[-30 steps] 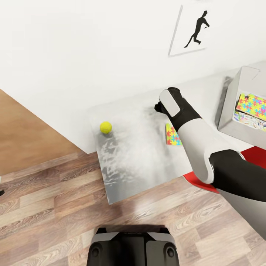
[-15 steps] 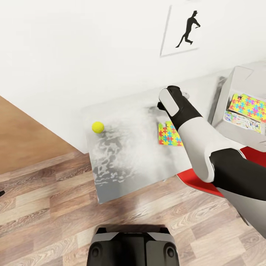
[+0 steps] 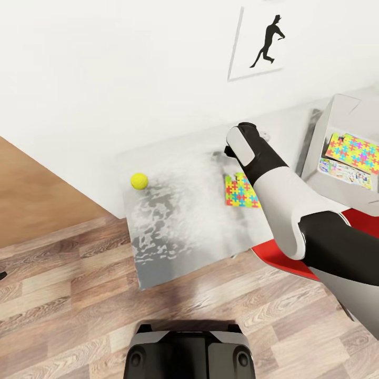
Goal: Put all the toys in the child's room - the three board games (two on the bed and one on the table), the two jigsaw puzzles on the table, and the tennis ball on the table - inside the toy box on the table in the child's room.
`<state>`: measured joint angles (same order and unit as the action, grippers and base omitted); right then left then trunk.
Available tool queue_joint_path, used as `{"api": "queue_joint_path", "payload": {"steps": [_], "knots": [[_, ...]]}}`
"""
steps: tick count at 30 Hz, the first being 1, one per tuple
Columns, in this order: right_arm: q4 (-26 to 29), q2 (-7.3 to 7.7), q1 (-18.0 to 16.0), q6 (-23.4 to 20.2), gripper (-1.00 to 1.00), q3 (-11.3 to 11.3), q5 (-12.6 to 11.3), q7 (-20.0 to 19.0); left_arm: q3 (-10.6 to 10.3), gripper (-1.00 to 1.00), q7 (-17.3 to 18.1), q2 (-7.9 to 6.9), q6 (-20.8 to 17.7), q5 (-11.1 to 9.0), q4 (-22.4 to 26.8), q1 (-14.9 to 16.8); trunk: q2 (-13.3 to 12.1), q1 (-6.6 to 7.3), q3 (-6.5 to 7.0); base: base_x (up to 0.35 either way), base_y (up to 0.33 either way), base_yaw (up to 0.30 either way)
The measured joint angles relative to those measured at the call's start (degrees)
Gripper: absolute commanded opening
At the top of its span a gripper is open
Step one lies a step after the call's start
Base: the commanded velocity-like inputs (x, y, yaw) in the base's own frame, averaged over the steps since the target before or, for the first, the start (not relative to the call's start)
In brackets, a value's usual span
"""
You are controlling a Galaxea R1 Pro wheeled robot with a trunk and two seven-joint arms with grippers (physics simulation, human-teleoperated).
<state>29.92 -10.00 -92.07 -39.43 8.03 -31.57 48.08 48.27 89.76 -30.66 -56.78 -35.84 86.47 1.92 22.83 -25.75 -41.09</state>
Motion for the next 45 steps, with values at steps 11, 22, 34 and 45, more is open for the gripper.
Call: {"api": "queue_joint_path", "payload": {"steps": [11, 22, 34, 45], "knots": [[-1.8, 0.00, 0.0, 0.2, 1.00, 0.0, 0.0, 0.1, 0.0, 1.00, 0.0, 0.00, 0.0, 0.0, 0.0, 0.0, 0.0, 0.00, 0.00, 0.000, 0.000, 0.000], [-3.3, 0.00, 0.0, 0.3, 1.00, 0.0, 0.0, 0.1, 0.1, 1.00, 0.0, 0.00, 0.0, 0.0, 0.0, 0.0, 0.0, 0.00, 0.00, 0.000, -0.007, 0.000], [-3.4, 0.00, -0.1, 0.2, 1.00, -0.1, 0.0, 2.4, 0.1, 1.00, 0.0, 0.00, 0.0, 0.0, 0.0, 0.0, 0.0, 0.00, 0.00, 0.000, -0.071, 0.000], [-4.0, 0.00, 0.3, 0.4, 1.00, -0.6, 0.0, 1.9, 0.1, 1.00, 0.0, 0.62, 0.1, 0.0, 0.0, 0.0, 0.0, 0.00, 0.00, 0.000, -0.003, 0.000]]}}
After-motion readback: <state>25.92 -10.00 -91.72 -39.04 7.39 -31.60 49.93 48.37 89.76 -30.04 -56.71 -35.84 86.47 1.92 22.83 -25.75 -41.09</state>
